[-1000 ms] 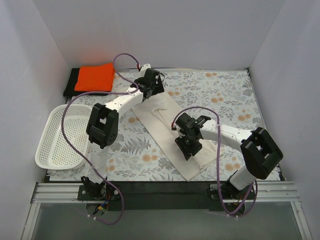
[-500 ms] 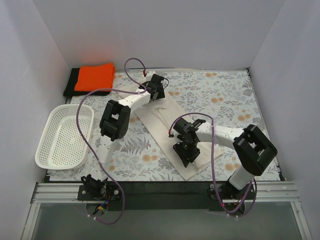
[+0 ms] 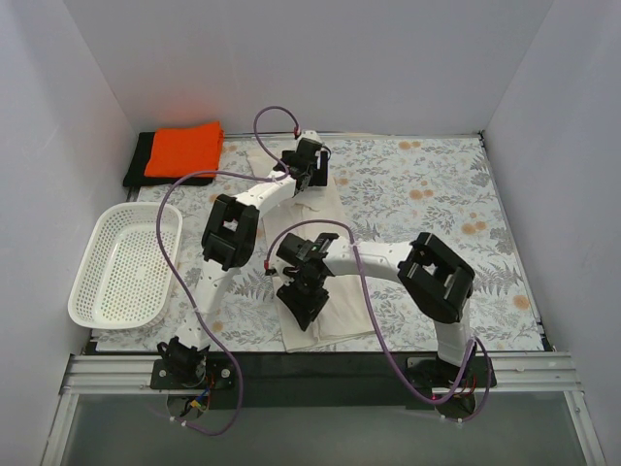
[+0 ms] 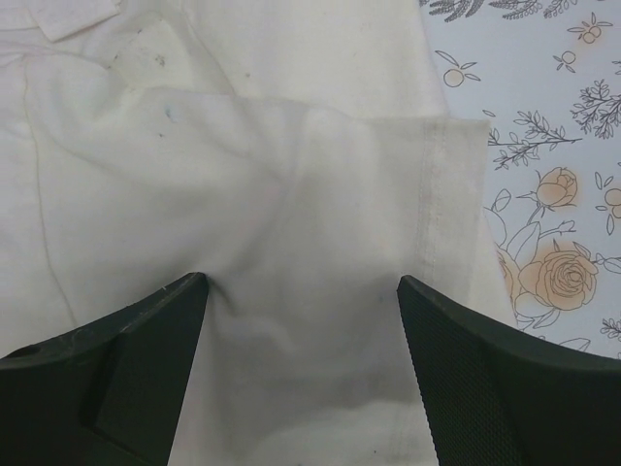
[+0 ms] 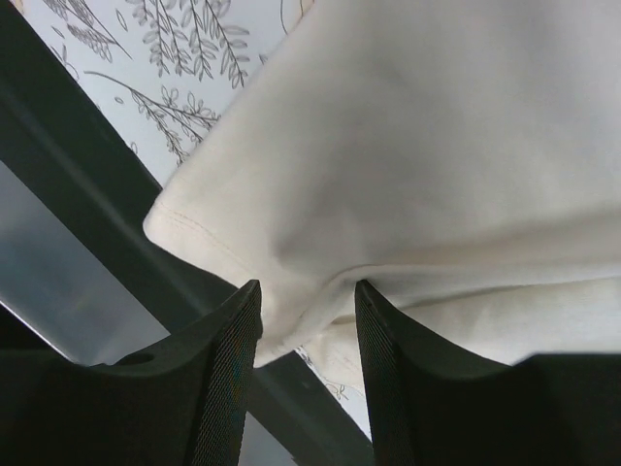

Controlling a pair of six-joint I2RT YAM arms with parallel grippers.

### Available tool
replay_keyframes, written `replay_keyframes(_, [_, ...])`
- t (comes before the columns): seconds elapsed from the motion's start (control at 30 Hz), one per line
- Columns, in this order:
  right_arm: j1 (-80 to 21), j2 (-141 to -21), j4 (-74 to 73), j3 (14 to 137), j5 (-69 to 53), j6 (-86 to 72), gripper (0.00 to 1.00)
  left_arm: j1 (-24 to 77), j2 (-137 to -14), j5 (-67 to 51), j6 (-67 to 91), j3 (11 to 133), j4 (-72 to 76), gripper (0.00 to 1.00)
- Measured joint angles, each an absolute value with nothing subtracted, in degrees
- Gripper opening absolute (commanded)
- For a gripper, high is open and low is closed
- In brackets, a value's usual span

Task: Fold and stack the t-shirts
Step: Fold the tshirt

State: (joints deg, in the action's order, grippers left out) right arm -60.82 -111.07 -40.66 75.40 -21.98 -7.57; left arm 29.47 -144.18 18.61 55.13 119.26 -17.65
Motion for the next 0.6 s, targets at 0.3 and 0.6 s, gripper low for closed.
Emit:
replay_keyframes(0.3, [-59.4, -106.0, -40.9, 77.1, -15.5, -7.8, 0.43, 27.6, -138.3, 19.7, 51.9, 115.7, -15.0, 0.75])
replay_keyframes(0.6, [-52.2, -93.2, -40.6, 71.9, -10.5, -10.0, 0.43, 21.9, -128.3, 21.9, 52.2, 109.3, -9.9, 0.57])
